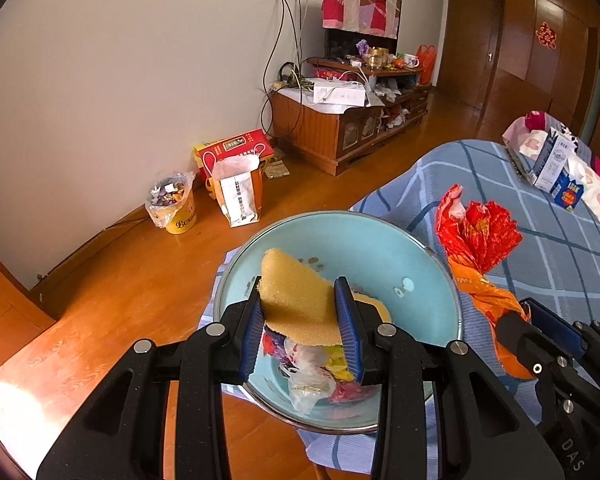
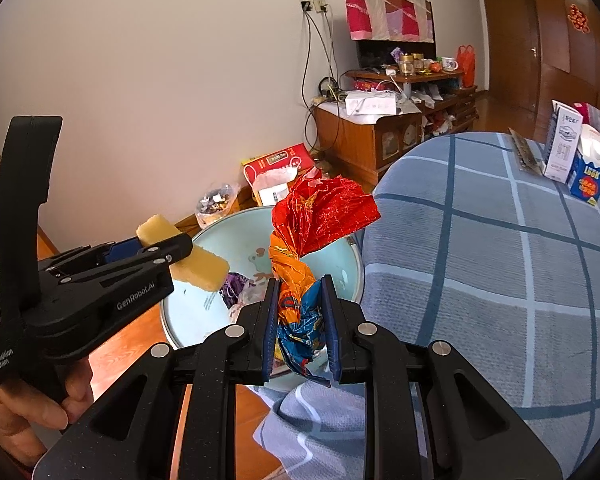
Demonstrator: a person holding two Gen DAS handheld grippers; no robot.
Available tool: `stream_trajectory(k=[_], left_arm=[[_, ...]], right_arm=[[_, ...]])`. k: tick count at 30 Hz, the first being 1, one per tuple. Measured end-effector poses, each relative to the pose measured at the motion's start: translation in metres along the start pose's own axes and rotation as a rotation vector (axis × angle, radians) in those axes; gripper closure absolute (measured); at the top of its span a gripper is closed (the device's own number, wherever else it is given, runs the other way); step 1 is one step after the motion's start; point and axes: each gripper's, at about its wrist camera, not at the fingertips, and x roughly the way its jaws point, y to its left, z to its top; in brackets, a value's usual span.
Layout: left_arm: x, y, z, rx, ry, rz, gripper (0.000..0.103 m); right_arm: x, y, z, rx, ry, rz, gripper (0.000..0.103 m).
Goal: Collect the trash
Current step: 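Carry the yellow sponge and orange wrapper over the light-blue bowl with both tools, then open both tools over the bowl to drop the sponge and wrapper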
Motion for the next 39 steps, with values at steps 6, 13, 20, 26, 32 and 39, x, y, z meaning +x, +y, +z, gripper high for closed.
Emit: stream_trajectory(k=[6, 13, 20, 26, 32, 39], left_arm=[[0.011, -0.005, 0.0, 0.008, 0.021, 0.001, 0.068], [0.027, -0.008, 0.001, 0.013, 0.049, -0.001, 0.068], [0.045, -0.012, 0.003, 0.017, 0.077, 0.001, 0.068], [0.054, -0.011, 0.002, 0.018, 0.096, 0.003, 0.068], [0.057, -0.01, 0.003, 0.021, 0.1, 0.013, 0.068], [0.061, -0.005, 0.002, 0.01, 0.118, 0.027, 0.057]], right_arm=[[0.013, -0.001, 0.001, 0.002, 0.018, 0.002, 0.082], [0.023, -0.003, 0.0, 0.0, 0.038, -0.001, 0.081], [0.038, -0.005, 0.0, 0.012, 0.076, -0.012, 0.081], [0.047, -0.002, 0.001, 0.002, 0.088, -0.015, 0.081], [0.053, -0.001, 0.002, 0.003, 0.098, -0.012, 0.081], [0.052, -0.005, 0.002, 0.004, 0.088, -0.008, 0.073]])
